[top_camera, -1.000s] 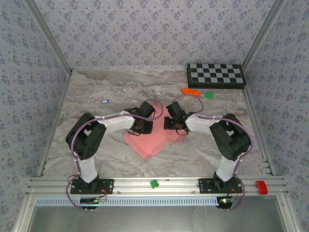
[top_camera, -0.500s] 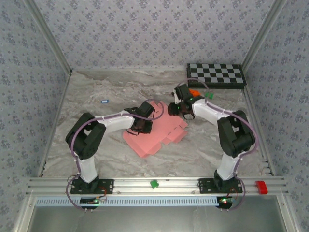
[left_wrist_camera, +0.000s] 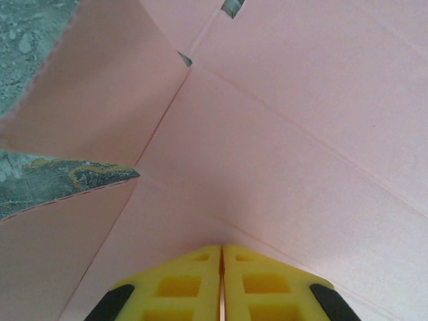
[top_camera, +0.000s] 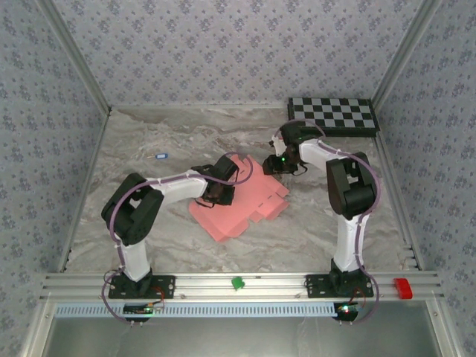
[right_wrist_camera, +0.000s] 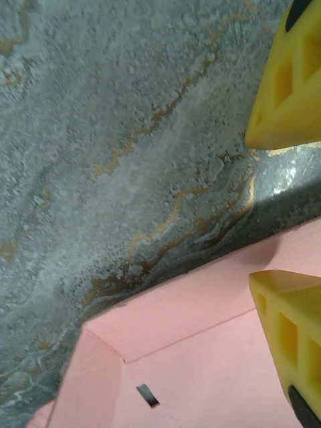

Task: Fold the paper box

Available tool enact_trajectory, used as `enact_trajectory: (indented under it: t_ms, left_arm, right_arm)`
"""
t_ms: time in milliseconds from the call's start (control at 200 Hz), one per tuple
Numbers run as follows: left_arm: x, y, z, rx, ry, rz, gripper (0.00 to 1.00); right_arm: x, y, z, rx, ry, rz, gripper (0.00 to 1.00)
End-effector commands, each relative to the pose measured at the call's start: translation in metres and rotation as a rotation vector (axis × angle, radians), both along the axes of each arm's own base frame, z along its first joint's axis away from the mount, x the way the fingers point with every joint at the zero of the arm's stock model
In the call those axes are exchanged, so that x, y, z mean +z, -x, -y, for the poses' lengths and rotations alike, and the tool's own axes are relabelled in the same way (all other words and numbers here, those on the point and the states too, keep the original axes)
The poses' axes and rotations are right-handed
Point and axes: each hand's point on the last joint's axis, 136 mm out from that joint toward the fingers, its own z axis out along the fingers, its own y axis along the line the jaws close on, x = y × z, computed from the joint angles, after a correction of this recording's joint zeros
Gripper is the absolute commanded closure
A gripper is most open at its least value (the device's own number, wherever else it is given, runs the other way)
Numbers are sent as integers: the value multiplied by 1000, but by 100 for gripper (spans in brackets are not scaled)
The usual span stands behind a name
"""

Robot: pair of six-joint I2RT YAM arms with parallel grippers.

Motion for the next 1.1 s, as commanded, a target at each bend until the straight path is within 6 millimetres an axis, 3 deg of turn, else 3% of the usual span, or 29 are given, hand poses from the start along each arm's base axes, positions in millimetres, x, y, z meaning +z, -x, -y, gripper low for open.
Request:
enact_trajectory:
  t_ms: [0,530,1094]
  left_arm:
    - [-13,3,-15,16,-79,-35,91]
    - [-14,4,-14,22,-69,-41,91]
    - [-12,3,-13,30,-58,-32,91]
  right_arm:
    - [-1,7,-7,48,-43,-39,49]
    - [-10,21,-16,92,-69,-77,59]
    - [18,34,-24,219,-67,-55,66]
